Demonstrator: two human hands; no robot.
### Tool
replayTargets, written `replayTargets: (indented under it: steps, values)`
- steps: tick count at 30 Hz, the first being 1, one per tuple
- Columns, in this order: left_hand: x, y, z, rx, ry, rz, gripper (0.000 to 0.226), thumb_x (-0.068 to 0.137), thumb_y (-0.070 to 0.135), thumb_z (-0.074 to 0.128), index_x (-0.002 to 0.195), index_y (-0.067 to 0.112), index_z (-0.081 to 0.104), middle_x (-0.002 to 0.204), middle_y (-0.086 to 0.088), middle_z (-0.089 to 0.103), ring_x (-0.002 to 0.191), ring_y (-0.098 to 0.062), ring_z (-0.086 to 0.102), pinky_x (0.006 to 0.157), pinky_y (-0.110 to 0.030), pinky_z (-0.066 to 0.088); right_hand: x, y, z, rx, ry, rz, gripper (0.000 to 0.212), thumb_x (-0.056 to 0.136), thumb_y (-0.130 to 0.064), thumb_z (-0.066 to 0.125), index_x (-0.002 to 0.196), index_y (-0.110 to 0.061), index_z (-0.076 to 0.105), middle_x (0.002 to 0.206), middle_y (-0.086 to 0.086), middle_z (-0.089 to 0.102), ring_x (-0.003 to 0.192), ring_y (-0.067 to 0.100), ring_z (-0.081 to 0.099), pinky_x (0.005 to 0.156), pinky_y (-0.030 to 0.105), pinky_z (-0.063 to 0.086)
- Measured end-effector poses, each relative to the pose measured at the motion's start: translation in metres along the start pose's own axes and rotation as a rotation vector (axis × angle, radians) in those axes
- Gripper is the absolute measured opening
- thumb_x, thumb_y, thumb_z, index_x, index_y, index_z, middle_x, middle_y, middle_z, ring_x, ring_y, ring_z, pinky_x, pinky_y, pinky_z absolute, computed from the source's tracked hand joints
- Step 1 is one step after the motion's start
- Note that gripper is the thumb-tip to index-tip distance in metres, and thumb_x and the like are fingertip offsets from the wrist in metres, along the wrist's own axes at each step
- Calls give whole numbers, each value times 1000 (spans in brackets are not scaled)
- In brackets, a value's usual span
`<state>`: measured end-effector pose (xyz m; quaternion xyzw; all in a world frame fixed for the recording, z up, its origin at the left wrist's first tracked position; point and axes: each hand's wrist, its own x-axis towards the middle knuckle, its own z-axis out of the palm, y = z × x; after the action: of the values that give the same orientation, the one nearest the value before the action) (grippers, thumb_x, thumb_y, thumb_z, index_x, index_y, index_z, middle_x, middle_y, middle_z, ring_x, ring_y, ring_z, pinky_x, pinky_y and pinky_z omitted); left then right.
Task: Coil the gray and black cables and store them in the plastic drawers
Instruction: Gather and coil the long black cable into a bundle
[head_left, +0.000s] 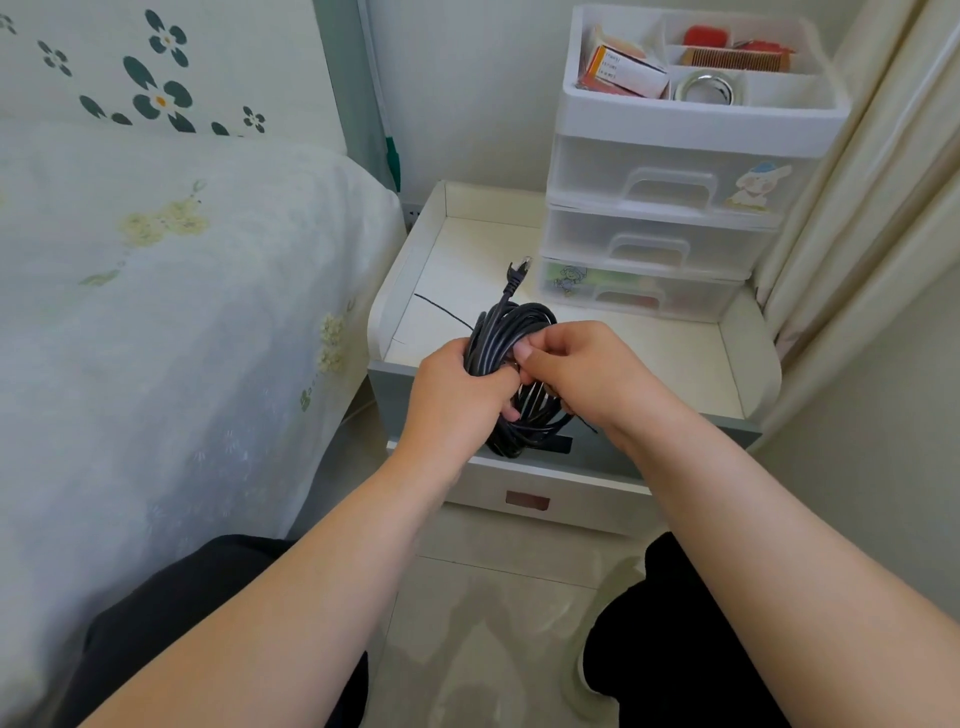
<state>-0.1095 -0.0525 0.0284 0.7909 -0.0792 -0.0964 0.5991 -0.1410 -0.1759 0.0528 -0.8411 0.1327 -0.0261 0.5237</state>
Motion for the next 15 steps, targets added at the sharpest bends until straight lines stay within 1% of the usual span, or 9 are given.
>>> replayTargets:
  steps: [1,2,4,5,7,9,11,13,15]
  values:
    - [0,1,-1,12,1,7,8,82,20,64,87,14,65,54,-3,65,54,-13,66,62,-28,51,-1,-1,0,14,-24,-5,26,95,-16,56,70,-14,62,42,-17,51,35,-5,43,41,7,29]
    - [1,1,-3,34,5,17,9,82,20,64,90,14,64,55,-3,65,53,-12,65,59,-24,50,-2,-2,-1,42,-58,-8,23,95,-11,54,74,-16,63,48,-18,56,37,-8,45,42,5,31]
    - [2,1,-6,87,10,42,11,82,20,65,91,14,61,60,-2,65,48,-6,62,48,-13,44,-3,-5,-3,91,-134,-3,26,94,-2,51,80,-18,66,68,-11,62,44,-9,49,47,4,33]
    - [2,1,-7,110,6,50,11,82,19,65,91,14,60,63,-2,65,45,-3,60,44,-10,41,-3,-5,-5,100,-170,10,29,93,1,50,82,-20,67,74,-8,63,46,-6,48,50,5,33]
    - [4,0,-9,147,-11,49,10,82,15,64,92,15,60,66,-2,66,44,-1,59,41,-9,39,-2,-4,-12,116,-237,45,33,92,5,48,87,-20,68,80,-3,66,53,2,45,55,13,37]
    - [6,-2,-13,157,-30,33,10,82,14,62,92,13,60,63,-2,66,45,-2,60,47,-14,43,-1,-2,-23,162,-303,66,34,91,9,46,96,-15,70,86,0,71,59,6,49,59,15,43]
    - [10,-4,-17,144,-58,8,11,80,15,62,91,11,61,53,-2,65,49,-8,63,58,-24,48,-1,-1,-32,204,-370,50,36,89,14,47,108,-9,67,95,6,73,66,9,58,65,15,49]
    - [11,-5,-20,136,-100,-11,12,79,16,63,90,10,62,48,-1,62,49,-12,63,62,-31,50,-2,1,-34,217,-406,-31,37,86,17,51,110,-7,64,98,9,73,75,12,64,74,19,53]
    - [10,-6,-21,135,-142,-26,9,78,13,62,87,11,62,48,0,61,49,-14,64,62,-33,51,-5,2,-29,161,-390,-161,35,82,12,62,107,-13,63,94,5,73,82,13,64,81,25,53]
